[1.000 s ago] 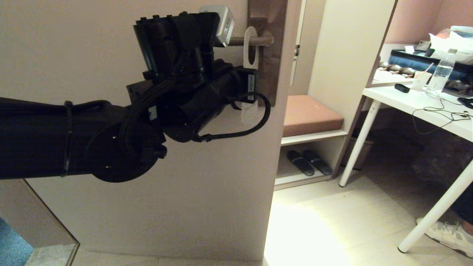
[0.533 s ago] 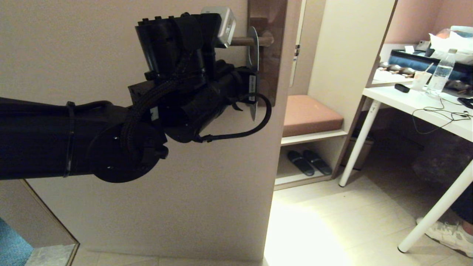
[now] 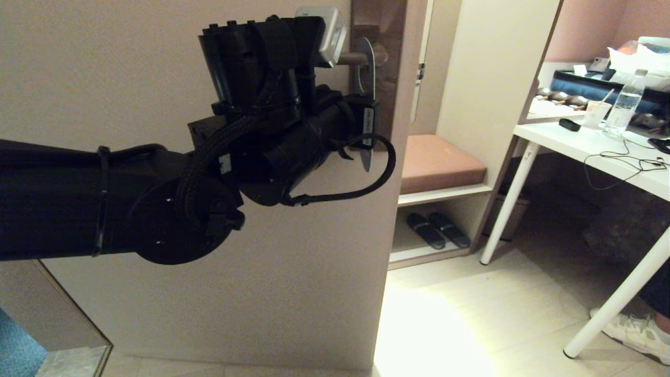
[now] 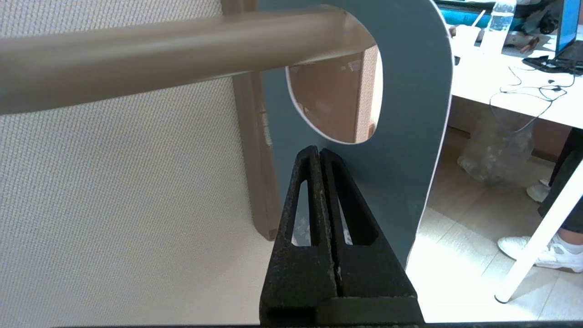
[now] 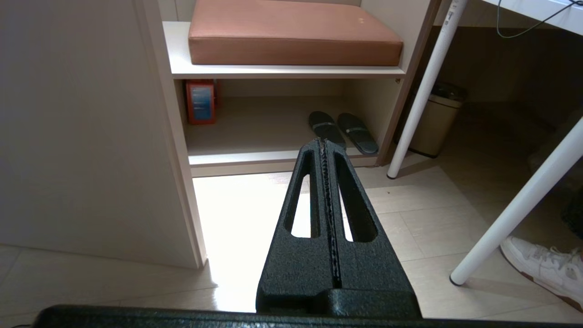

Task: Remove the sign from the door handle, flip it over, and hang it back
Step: Hang the sign back with the other side facing out

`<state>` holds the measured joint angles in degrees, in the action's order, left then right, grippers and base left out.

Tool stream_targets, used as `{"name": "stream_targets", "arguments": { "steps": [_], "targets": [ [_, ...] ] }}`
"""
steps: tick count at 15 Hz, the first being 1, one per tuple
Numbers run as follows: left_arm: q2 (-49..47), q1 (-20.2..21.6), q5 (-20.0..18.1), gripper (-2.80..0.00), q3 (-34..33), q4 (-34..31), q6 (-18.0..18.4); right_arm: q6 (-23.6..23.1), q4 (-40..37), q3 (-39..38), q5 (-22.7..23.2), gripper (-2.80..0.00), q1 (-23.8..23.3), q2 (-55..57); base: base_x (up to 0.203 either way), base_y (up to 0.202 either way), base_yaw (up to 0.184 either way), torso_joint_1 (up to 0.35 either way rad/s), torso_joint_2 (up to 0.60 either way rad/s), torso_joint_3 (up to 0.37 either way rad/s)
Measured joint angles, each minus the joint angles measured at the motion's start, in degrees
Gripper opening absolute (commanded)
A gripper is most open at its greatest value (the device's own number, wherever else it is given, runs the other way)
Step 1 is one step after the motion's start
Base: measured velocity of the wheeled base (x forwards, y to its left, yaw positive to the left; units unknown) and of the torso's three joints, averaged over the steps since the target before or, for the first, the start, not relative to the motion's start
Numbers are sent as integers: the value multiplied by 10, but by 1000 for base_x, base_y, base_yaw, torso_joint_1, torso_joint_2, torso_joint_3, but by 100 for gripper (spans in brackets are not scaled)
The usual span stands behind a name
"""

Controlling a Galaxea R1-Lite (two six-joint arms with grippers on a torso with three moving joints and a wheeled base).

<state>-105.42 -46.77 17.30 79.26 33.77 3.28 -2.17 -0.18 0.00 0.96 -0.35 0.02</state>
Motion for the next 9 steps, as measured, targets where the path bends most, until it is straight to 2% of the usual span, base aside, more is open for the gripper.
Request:
{"name": "stream_targets", "arguments": {
  "steps": [9],
  "targets": [
    [-9, -19, 0, -280, 20, 0, 0, 0, 0, 0, 0, -280, 0, 0, 0, 0, 0, 0, 0, 0]
  ]
}}
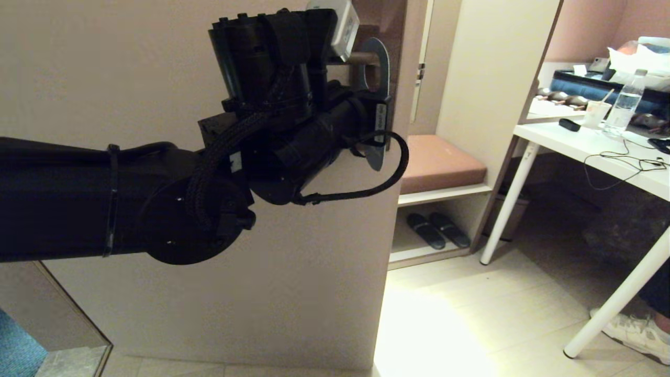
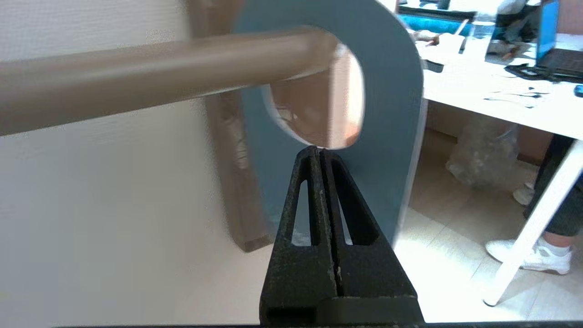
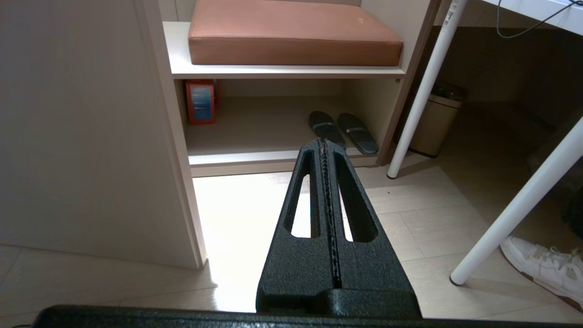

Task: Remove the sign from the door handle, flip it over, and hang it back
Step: Hang the sign back with the other side facing out

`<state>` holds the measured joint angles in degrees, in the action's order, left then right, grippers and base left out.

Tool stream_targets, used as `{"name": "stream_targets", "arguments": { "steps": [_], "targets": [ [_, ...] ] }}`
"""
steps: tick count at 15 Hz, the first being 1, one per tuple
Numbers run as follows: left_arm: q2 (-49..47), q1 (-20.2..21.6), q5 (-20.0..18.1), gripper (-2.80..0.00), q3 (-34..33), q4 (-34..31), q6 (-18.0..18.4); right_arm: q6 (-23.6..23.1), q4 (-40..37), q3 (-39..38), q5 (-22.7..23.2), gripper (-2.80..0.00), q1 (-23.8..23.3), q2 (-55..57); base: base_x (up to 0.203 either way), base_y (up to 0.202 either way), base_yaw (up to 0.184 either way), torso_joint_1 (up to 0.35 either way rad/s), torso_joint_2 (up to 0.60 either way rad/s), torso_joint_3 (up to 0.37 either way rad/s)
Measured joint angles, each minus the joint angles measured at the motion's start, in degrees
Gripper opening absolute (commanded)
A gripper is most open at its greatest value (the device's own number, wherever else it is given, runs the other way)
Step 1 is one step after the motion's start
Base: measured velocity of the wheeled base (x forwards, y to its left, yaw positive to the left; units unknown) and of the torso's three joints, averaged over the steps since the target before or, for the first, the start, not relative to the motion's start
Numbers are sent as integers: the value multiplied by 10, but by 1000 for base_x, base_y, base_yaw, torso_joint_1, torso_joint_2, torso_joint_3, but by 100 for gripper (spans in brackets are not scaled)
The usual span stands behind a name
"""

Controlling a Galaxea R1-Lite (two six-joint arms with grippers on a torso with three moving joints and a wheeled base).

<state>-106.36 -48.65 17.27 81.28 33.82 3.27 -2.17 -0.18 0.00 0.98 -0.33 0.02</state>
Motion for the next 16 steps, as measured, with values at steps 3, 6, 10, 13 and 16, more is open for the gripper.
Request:
{"name": "stream_targets", "arguments": {
  "steps": [3, 6, 10, 13, 16],
  "targets": [
    [-4, -6, 0, -280, 4, 0, 0, 0, 0, 0, 0, -280, 0, 0, 0, 0, 0, 0, 0, 0],
    [-6, -12, 0, -280, 8, 0, 1, 0, 0, 0, 0, -280, 0, 0, 0, 0, 0, 0, 0, 0],
    [-16, -16, 0, -280, 19, 0, 2, 0, 0, 0, 0, -280, 0, 0, 0, 0, 0, 0, 0, 0],
    [-34, -16, 1, -280, 48, 0, 2, 0, 0, 0, 0, -280, 0, 0, 0, 0, 0, 0, 0, 0],
    [-48, -16, 1, -280, 57, 0, 3, 0, 0, 0, 0, -280, 0, 0, 0, 0, 0, 0, 0, 0]
  ]
}}
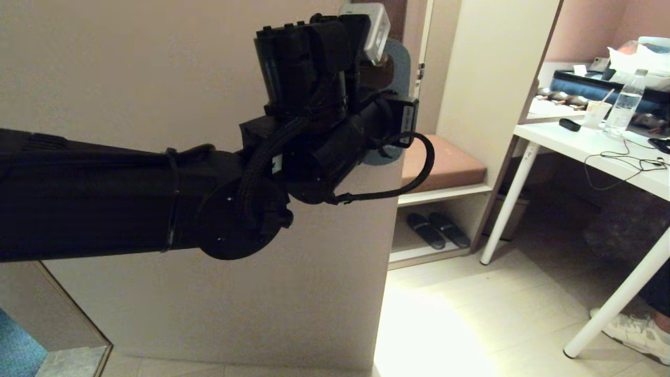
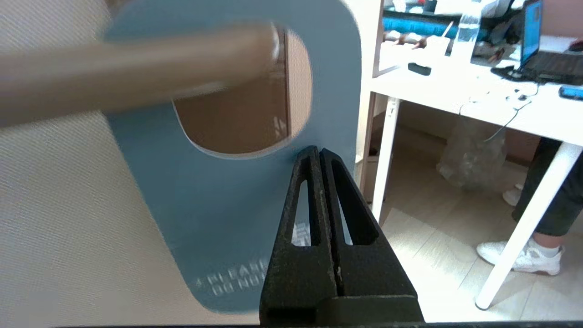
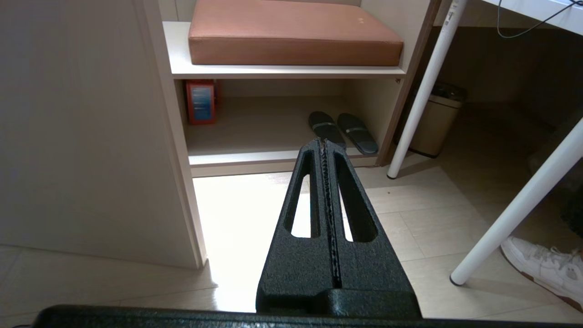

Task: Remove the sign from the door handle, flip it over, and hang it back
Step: Hang the sign back with the other side facing out

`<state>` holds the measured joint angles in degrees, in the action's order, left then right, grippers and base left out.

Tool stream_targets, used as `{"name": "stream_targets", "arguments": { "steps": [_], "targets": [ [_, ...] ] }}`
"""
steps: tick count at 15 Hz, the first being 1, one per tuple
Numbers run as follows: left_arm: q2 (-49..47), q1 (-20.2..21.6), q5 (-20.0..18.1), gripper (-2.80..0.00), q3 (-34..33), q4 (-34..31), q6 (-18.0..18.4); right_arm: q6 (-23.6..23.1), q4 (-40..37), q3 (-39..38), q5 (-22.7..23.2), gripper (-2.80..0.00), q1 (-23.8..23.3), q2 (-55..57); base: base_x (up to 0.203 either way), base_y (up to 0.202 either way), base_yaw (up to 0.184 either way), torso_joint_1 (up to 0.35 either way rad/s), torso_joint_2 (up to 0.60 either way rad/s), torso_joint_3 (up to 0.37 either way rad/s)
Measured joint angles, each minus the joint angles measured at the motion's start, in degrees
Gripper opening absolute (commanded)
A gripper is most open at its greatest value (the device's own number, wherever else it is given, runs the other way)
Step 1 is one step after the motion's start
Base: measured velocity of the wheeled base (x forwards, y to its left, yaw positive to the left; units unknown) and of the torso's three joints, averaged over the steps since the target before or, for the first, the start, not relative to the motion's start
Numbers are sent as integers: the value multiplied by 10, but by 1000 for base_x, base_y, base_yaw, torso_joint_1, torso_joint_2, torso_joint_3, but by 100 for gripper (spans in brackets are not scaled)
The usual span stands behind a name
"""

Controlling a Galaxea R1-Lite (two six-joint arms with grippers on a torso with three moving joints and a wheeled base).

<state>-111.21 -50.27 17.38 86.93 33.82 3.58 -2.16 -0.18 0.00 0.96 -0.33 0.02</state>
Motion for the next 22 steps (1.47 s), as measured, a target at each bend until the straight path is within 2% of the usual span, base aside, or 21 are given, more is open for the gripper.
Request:
{"name": "stream_targets", "arguments": {
  "steps": [8, 13, 22],
  "targets": [
    [-13, 1, 0, -280, 6, 0, -1, 0, 0, 0, 0, -280, 0, 0, 0, 0, 0, 0, 0, 0],
    [-22, 8, 0, -280, 41, 0, 0, 0, 0, 0, 0, -280, 0, 0, 0, 0, 0, 0, 0, 0],
    [-25, 7, 3, -280, 43, 0, 0, 0, 0, 0, 0, -280, 0, 0, 0, 0, 0, 0, 0, 0]
  ]
}}
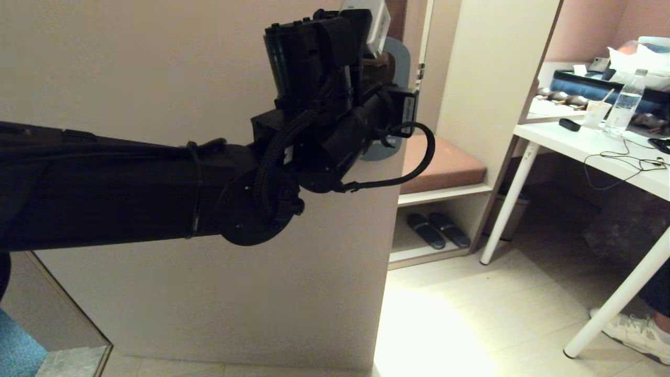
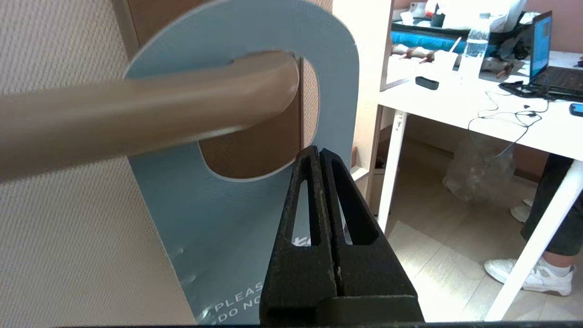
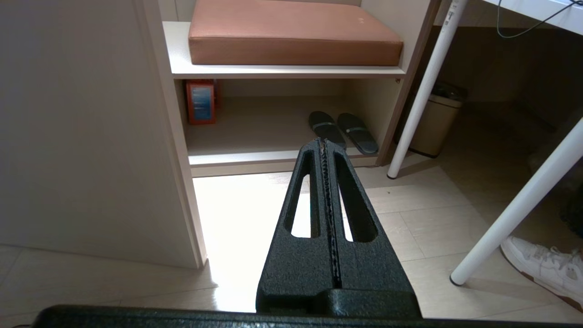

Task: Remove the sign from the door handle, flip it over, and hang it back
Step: Hang the sign back with the other side facing out

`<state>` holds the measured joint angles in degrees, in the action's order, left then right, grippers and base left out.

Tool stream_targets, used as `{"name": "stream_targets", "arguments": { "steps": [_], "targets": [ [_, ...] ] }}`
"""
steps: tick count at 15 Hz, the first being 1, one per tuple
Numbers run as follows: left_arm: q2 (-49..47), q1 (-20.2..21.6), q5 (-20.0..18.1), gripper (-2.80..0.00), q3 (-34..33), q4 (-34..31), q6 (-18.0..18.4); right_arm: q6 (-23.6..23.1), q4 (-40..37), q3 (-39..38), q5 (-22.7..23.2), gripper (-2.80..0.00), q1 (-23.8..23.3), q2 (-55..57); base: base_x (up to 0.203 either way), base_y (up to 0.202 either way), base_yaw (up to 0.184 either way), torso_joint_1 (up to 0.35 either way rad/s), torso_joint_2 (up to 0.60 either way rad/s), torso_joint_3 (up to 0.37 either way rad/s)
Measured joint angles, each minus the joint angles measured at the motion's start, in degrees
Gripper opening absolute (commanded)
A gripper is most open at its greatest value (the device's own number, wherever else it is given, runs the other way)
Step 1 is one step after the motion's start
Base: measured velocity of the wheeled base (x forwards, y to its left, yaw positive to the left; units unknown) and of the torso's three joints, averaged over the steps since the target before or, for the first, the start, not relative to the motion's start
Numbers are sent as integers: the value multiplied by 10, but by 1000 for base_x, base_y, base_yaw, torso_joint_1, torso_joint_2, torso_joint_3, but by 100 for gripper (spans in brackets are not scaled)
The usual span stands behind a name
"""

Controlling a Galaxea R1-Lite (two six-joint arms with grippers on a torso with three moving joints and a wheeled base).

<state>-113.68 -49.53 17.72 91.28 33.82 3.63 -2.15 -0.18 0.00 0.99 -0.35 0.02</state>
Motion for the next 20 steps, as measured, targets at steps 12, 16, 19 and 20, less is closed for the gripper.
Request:
{"name": "stream_targets", "arguments": {
  "steps": [12, 16, 19, 20],
  "targets": [
    [80, -27, 22, -280, -101, 0, 1, 0, 0, 0, 0, -280, 0, 0, 0, 0, 0, 0, 0, 0],
    [155, -28, 31, -280, -191, 0, 1, 0, 0, 0, 0, -280, 0, 0, 0, 0, 0, 0, 0, 0],
    [229, -27, 33, -280, -271, -1, 2, 0, 0, 0, 0, -280, 0, 0, 0, 0, 0, 0, 0, 0],
    [255, -26, 33, -280, -297, -1, 1, 0, 0, 0, 0, -280, 0, 0, 0, 0, 0, 0, 0, 0]
  ]
}}
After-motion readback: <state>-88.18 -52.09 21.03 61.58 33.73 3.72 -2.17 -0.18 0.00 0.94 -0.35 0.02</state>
